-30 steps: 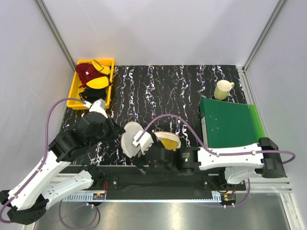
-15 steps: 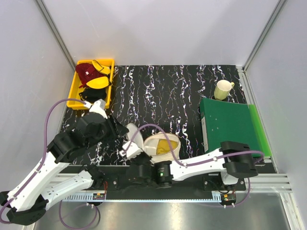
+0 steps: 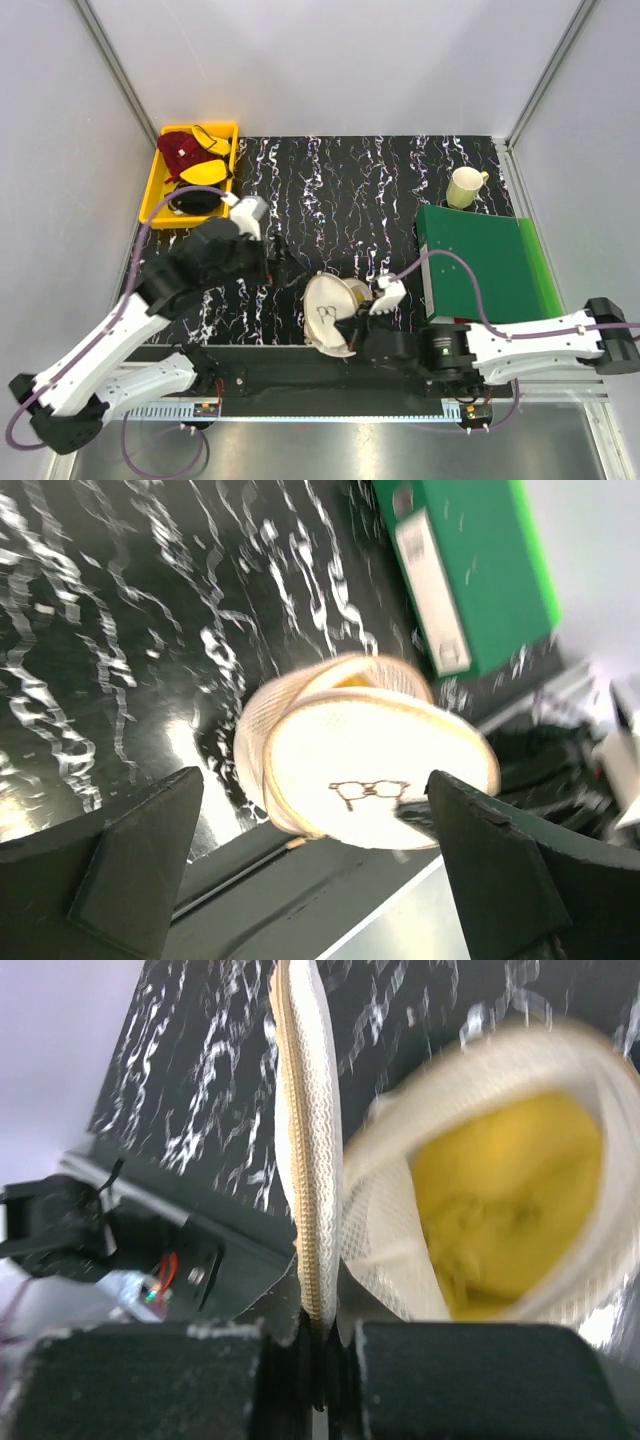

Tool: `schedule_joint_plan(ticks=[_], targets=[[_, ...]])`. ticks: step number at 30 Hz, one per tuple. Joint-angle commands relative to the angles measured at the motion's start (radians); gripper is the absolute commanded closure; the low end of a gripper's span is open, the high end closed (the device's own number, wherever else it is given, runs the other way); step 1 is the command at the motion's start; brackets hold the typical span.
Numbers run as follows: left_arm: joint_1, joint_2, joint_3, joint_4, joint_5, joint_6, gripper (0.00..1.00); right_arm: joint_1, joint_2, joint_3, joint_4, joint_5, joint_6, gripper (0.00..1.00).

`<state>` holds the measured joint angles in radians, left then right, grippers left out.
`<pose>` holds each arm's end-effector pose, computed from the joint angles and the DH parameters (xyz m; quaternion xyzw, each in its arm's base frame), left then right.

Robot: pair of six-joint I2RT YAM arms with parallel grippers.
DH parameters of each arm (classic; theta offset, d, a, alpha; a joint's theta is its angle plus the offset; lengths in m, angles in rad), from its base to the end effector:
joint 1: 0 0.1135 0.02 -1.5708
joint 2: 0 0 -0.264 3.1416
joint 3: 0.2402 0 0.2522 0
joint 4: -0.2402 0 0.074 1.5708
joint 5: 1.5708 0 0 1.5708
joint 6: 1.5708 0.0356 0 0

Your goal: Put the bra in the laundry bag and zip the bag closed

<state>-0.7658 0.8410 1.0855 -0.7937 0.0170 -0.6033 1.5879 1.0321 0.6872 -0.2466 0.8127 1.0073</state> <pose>0.1154 -0.1118 0.3706 0.0749 0.8691 -0.3149 0.3740 0.0221 0.2175 0.2588 -0.0539 0.8299 0.3219 0.4524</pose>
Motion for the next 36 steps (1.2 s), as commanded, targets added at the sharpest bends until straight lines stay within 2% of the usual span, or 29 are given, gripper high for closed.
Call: schedule_joint_plan(ticks=[1, 4, 8, 13, 16, 20, 23, 25, 26, 28, 30, 32, 34, 36], targets=[[-0.003, 0.093, -0.117, 0.195, 0.245, 0.077, 0.01, -0.006, -0.159, -0.129, -0.084, -0.136, 0.360, 1.00], [-0.003, 0.144, -0.188, 0.315, 0.337, 0.062, 0.01, -0.006, -0.317, -0.231, -0.102, -0.156, 0.439, 0.98], [-0.003, 0.213, -0.223, 0.399, 0.374, 0.048, 0.01, -0.006, -0.524, -0.297, -0.174, -0.145, 0.456, 0.95], [-0.010, 0.273, -0.271, 0.484, 0.452, 0.020, 0.01, -0.008, -0.601, -0.291, -0.275, -0.139, 0.473, 0.92], [-0.032, 0.262, -0.306, 0.530, 0.455, 0.004, 0.05, -0.006, -0.613, -0.288, -0.295, -0.141, 0.491, 0.91], [-0.046, 0.279, -0.349, 0.556, 0.465, -0.010, 0.04, -0.031, -0.658, -0.285, -0.299, -0.151, 0.484, 0.91], [-0.064, 0.271, -0.380, 0.556, 0.434, -0.018, 0.03, -0.104, -0.617, -0.255, -0.301, -0.242, 0.439, 0.91], [-0.081, 0.235, -0.406, 0.544, 0.385, -0.039, 0.07, -0.172, -0.557, -0.233, -0.298, -0.328, 0.400, 0.91], [-0.090, 0.216, -0.430, 0.542, 0.368, -0.049, 0.16, -0.237, -0.493, -0.210, -0.295, -0.415, 0.381, 0.91], [-0.119, 0.150, -0.456, 0.538, 0.335, -0.073, 0.27, -0.285, -0.434, -0.195, -0.266, -0.475, 0.343, 0.92], [-0.151, 0.092, -0.499, 0.528, 0.310, -0.093, 0.34, -0.321, -0.388, -0.180, -0.243, -0.512, 0.323, 0.92], [-0.182, -0.006, -0.525, 0.534, 0.275, -0.105, 0.35, -0.338, -0.374, -0.170, -0.235, -0.533, 0.304, 0.92], [-0.257, -0.084, -0.547, 0.544, 0.229, -0.066, 0.36, -0.376, -0.377, -0.172, -0.221, -0.559, 0.286, 0.92], [-0.335, -0.106, -0.552, 0.560, 0.192, -0.026, 0.37, -0.403, -0.400, -0.181, -0.203, -0.602, 0.275, 0.92]])
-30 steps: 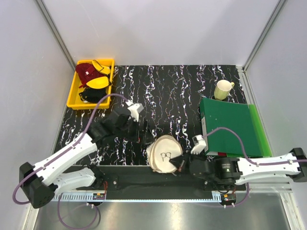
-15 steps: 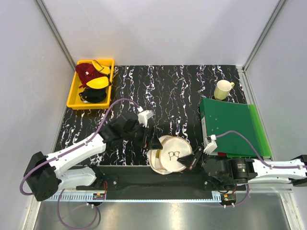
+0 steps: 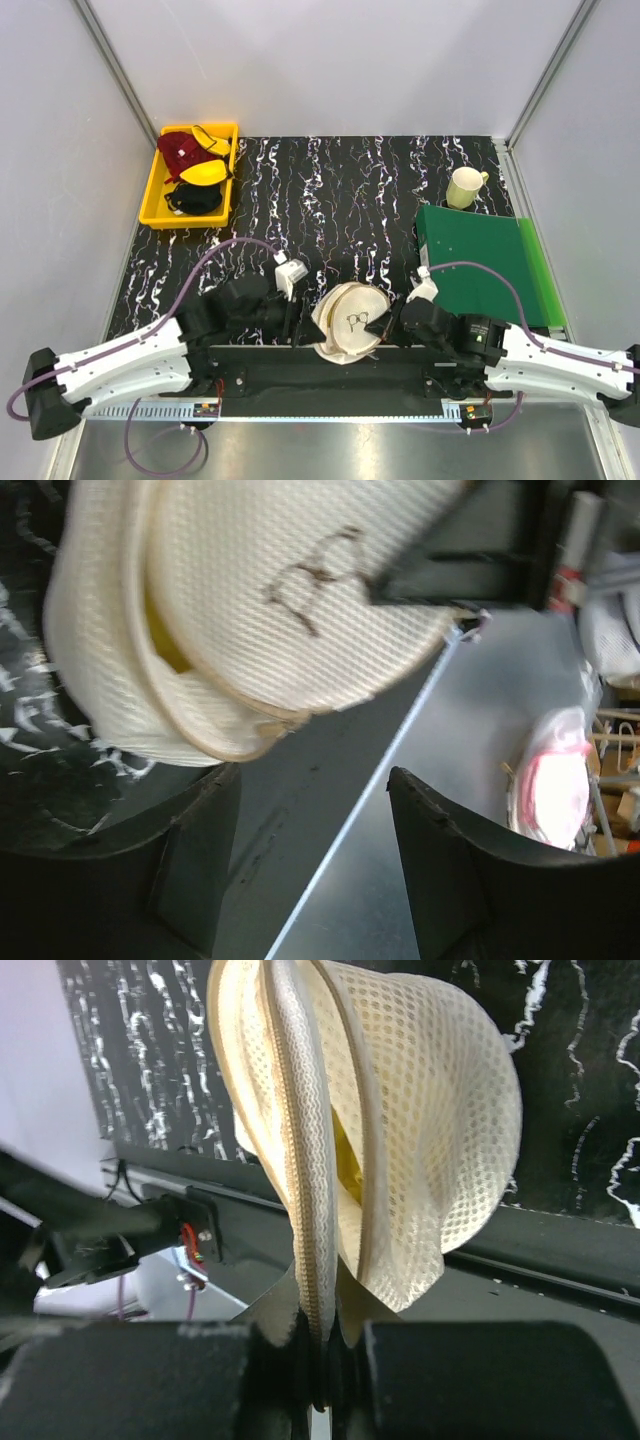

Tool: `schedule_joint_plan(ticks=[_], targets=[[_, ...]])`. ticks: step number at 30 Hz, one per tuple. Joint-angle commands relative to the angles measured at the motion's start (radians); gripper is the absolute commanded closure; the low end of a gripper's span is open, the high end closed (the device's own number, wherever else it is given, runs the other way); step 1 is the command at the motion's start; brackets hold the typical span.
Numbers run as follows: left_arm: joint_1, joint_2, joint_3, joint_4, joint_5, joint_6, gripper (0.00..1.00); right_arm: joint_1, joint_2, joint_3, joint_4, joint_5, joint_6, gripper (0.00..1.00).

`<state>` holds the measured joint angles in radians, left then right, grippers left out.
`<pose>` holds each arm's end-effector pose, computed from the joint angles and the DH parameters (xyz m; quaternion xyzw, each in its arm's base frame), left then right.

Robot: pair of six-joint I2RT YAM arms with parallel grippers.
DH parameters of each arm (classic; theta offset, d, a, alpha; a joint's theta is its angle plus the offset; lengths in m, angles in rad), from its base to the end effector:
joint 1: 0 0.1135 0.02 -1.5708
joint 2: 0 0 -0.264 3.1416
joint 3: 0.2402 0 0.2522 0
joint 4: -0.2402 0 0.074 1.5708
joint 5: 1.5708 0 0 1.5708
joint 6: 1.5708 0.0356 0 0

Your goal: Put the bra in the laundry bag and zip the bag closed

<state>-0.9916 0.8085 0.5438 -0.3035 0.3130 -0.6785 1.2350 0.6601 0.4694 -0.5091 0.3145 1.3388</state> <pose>0.0897 -0.1573 0.2402 0.2090 0.8440 -0.4436 0.2173 0.0585 0.1341 0.2184 0.1124 0.8908 0.3602 0.2530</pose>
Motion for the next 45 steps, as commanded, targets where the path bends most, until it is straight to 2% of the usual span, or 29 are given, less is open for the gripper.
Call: schedule_joint_plan(ticks=[1, 5, 9, 12, 15, 21, 28, 35, 41, 45], targets=[[-0.129, -0.063, -0.004, 0.078, -0.120, 0.095, 0.42, -0.057, -0.036, 0.031, 0.063, -0.115, -0.061, 0.92], [-0.183, 0.046, 0.002, 0.190, -0.083, 0.195, 0.48, -0.071, -0.076, 0.025, 0.064, -0.146, -0.061, 0.92], [-0.185, 0.216, 0.036, 0.219, -0.019, 0.246, 0.57, -0.072, -0.082, 0.021, 0.063, -0.155, -0.053, 0.92], [-0.185, 0.253, 0.039, 0.237, -0.006, 0.260, 0.59, -0.075, -0.080, 0.021, 0.063, -0.160, -0.053, 0.92], [-0.185, 0.245, 0.027, 0.256, -0.002, 0.249, 0.58, -0.074, -0.080, 0.026, 0.061, -0.161, -0.055, 0.92], [-0.185, 0.264, 0.005, 0.299, 0.066, 0.215, 0.48, -0.074, -0.086, 0.026, 0.060, -0.161, -0.053, 0.92], [-0.185, 0.247, -0.005, 0.297, 0.057, 0.183, 0.47, -0.074, -0.093, 0.025, 0.061, -0.163, -0.050, 0.92], [-0.183, 0.205, -0.025, 0.213, -0.020, 0.163, 0.43, -0.077, -0.091, 0.028, 0.061, -0.169, -0.055, 0.93], [-0.183, 0.254, -0.061, 0.257, -0.005, 0.140, 0.39, -0.077, -0.103, 0.026, 0.060, -0.170, -0.053, 0.93], [-0.182, 0.262, -0.064, 0.300, 0.018, 0.143, 0.43, -0.077, -0.109, 0.023, 0.060, -0.170, -0.053, 0.93]])
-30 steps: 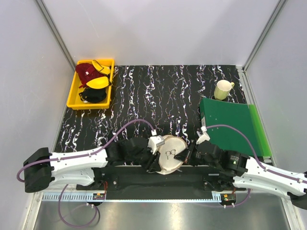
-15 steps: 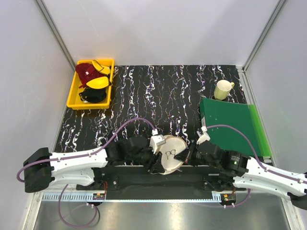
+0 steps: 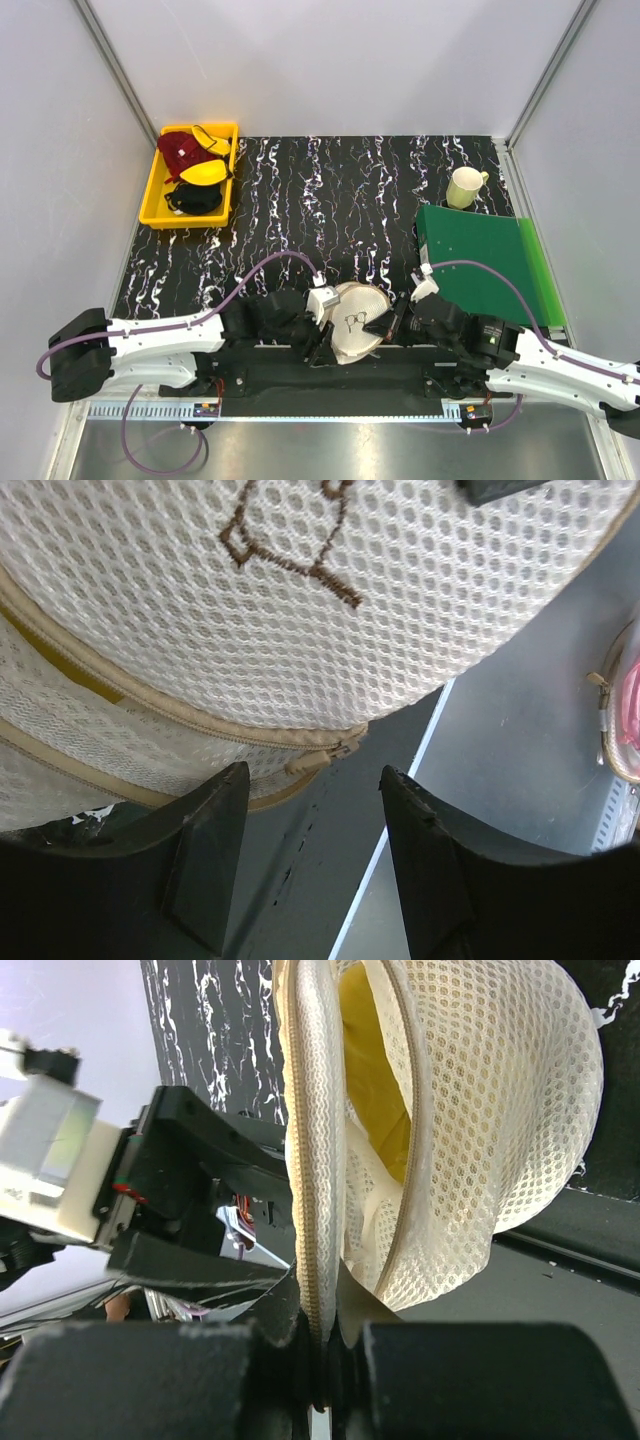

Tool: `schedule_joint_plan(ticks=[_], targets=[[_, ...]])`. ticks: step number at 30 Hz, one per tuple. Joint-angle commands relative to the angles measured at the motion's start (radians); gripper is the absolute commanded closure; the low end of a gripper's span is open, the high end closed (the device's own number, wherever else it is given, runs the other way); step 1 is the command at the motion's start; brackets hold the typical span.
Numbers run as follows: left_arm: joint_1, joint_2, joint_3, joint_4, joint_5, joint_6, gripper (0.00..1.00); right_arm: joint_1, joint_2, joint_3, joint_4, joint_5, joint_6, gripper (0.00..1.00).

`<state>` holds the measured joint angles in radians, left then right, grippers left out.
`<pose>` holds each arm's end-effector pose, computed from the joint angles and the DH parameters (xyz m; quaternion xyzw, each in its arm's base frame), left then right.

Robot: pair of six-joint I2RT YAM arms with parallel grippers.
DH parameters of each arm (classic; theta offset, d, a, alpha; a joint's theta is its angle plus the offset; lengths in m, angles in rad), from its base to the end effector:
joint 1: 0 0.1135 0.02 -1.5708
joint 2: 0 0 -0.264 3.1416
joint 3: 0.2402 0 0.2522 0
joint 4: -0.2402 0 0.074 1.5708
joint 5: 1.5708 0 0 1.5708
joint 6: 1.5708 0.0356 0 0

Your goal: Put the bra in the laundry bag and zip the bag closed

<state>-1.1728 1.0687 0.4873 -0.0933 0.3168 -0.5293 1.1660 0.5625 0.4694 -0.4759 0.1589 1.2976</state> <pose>0.0730 -0.2023 0.1932 0.3463 0.8227 -0.4154 0.1751 0.0596 0.1247 0.2324 0.0955 0.8700 0.4283 0.2248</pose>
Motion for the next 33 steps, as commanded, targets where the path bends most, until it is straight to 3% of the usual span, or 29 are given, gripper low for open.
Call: schedule_joint_plan(ticks=[1, 11, 15, 18, 21, 23, 30, 31, 33], targets=[[-0.002, -0.001, -0.007, 0.111, 0.010, -0.009, 0.45, -0.006, -0.012, 0.023, 0.026, -0.016, -0.009, 0.93], [0.001, -0.010, -0.003, 0.127, 0.031, -0.021, 0.62, -0.006, 0.010, 0.026, 0.028, -0.025, -0.017, 0.93], [-0.001, -0.021, -0.003, 0.106, 0.025, -0.018, 0.76, -0.006, 0.004, 0.023, 0.026, -0.021, -0.014, 0.93], [-0.001, -0.029, -0.006, 0.096, 0.021, -0.023, 0.77, -0.008, 0.002, 0.021, 0.026, -0.022, -0.011, 0.93], [-0.001, -0.027, -0.004, 0.096, 0.010, -0.021, 0.87, -0.008, 0.000, 0.023, 0.028, -0.021, -0.008, 0.94], [-0.001, -0.024, -0.001, 0.096, 0.008, -0.023, 0.99, -0.006, 0.000, 0.026, 0.028, -0.021, -0.003, 0.93], [-0.001, -0.041, -0.003, 0.104, 0.016, -0.026, 1.00, -0.006, 0.005, 0.012, 0.022, -0.015, 0.020, 0.91], [-0.001, -0.044, -0.004, 0.101, 0.008, -0.026, 1.00, -0.006, -0.001, 0.009, 0.011, -0.009, 0.029, 0.90], [-0.001, -0.061, -0.003, 0.096, -0.004, -0.031, 1.00, -0.006, -0.009, 0.017, -0.081, 0.031, 0.066, 0.68]])
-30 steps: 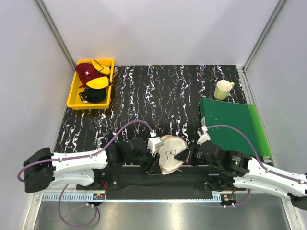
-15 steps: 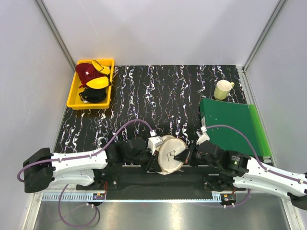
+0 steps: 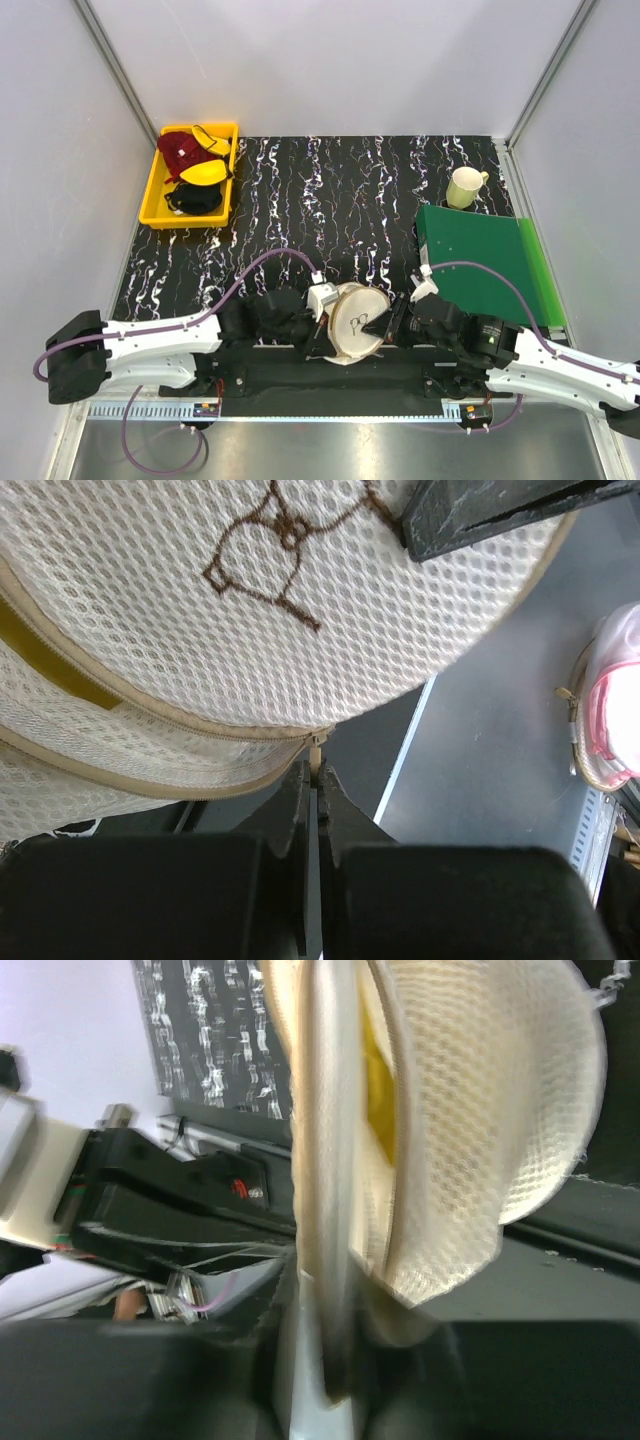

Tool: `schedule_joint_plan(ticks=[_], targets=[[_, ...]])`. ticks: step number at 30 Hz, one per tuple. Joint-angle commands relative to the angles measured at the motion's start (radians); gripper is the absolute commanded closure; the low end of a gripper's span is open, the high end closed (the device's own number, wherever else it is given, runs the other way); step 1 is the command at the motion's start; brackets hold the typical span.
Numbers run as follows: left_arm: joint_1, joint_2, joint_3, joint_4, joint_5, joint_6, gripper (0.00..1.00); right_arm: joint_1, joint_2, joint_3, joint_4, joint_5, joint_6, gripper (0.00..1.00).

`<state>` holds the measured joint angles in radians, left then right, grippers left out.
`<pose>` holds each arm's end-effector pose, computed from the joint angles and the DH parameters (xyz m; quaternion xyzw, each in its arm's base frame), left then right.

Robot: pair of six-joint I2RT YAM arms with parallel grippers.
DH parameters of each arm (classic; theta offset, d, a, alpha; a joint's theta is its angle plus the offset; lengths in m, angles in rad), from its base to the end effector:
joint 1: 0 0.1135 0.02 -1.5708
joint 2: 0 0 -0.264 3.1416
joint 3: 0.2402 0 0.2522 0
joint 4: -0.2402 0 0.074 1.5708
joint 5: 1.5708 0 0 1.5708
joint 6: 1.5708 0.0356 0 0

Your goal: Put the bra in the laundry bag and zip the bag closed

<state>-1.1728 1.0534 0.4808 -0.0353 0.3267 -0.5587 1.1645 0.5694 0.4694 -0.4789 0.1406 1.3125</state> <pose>0.0733 -0.2038 0.1991 0.3361 0.8109 -0.4414 0.1863 0.0594 0.1256 0.2313 0.0982 0.8725 0.4286 0.2133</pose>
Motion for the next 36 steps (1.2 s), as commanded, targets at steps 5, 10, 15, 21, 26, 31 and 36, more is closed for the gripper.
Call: schedule_joint_plan(ticks=[5, 10, 15, 21, 26, 31, 36], targets=[[-0.001, -0.119, 0.008, 0.044, -0.023, -0.029, 1.00, -0.006, -0.069, 0.034, -0.294, 0.099, 0.088, 0.36], [-0.001, -0.125, 0.042, 0.049, -0.014, -0.027, 1.00, -0.005, -0.103, 0.047, -0.351, 0.047, 0.102, 0.02], [-0.001, -0.113, 0.058, 0.057, -0.008, -0.036, 1.00, -0.005, -0.138, 0.028, -0.327, -0.025, 0.210, 0.00], [-0.001, -0.116, 0.073, 0.064, -0.012, -0.046, 1.00, -0.003, -0.134, -0.092, -0.037, -0.099, 0.375, 0.00], [-0.001, -0.124, 0.074, 0.066, -0.014, -0.052, 1.00, -0.003, -0.034, -0.112, 0.100, -0.105, 0.412, 0.01], [-0.001, -0.139, 0.078, 0.051, -0.015, -0.053, 1.00, 0.032, 0.034, -0.132, 0.180, -0.041, 0.477, 0.08], [-0.001, -0.159, 0.070, 0.016, -0.040, -0.055, 1.00, 0.041, 0.027, -0.138, 0.192, 0.019, 0.514, 0.31]])
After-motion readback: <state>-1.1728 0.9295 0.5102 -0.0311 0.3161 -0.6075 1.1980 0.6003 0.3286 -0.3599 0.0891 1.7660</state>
